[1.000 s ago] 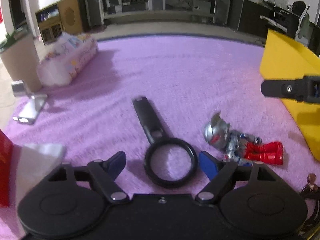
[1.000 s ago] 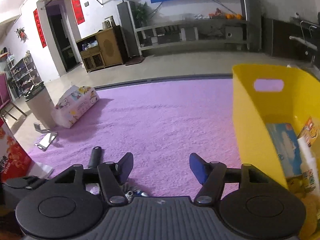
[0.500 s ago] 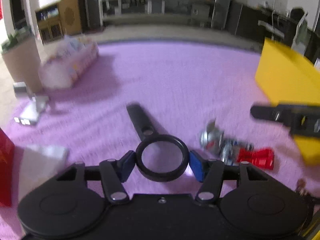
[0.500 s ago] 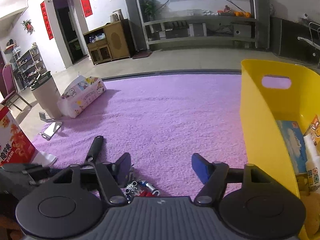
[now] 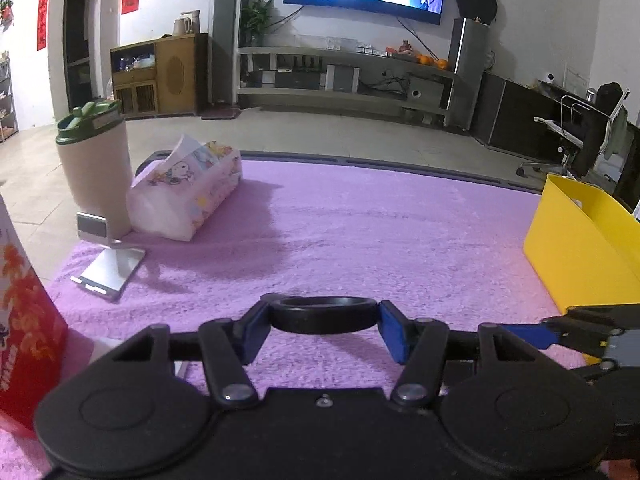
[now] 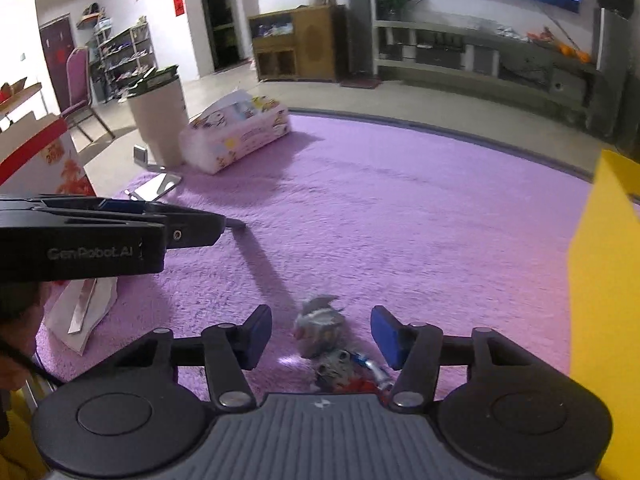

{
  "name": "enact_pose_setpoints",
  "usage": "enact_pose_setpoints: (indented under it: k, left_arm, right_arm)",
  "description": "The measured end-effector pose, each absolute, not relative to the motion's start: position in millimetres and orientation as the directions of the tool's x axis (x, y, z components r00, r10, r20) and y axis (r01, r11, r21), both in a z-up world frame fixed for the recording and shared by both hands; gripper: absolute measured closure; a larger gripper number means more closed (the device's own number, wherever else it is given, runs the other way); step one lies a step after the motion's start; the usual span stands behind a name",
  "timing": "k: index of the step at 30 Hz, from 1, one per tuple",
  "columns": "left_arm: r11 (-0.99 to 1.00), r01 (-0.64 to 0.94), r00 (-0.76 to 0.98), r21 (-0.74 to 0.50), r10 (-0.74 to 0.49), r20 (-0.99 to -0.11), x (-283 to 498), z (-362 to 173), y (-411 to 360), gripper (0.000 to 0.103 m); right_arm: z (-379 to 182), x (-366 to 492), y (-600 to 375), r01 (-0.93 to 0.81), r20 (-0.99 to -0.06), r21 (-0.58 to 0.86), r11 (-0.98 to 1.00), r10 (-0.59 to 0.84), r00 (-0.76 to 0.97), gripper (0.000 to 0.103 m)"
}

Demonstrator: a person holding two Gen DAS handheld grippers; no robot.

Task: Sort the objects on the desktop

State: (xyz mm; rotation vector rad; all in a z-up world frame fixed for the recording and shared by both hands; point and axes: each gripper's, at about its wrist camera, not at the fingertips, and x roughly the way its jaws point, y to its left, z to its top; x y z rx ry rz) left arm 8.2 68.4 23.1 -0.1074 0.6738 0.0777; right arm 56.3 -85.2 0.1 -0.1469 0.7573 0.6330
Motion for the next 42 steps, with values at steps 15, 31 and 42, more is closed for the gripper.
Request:
enact_pose_setpoints:
  k: [15, 31, 42]
  left_arm:
    - [0.990, -0.118, 0.778, -0.080, 0.042, -0.627, 7.1, 19.3, 72.5, 0.046]
    - [0.995, -0.082, 0.824, -0.054, 0.037, -0.565, 8.5, 32.2, 47.8, 0.046]
    - [0.996, -0.084, 0.802, -0.012, 0.061, -0.595, 9.1, 77.2, 11.5, 0.046]
  right_arm:
    - [-11.4, 55.2, -79.8, -0.601, -0.695, 0.017, 0.799, 0.441, 0.567, 0.066]
    - [54.9, 43.4, -135.9, -0.466, -0.428, 0.201, 0.862, 0.505, 0.750, 0.067]
    - [90.2, 26.5, -165.8, -0.453, -0.293, 0.319, 0.833, 0.541, 0.788, 0.067]
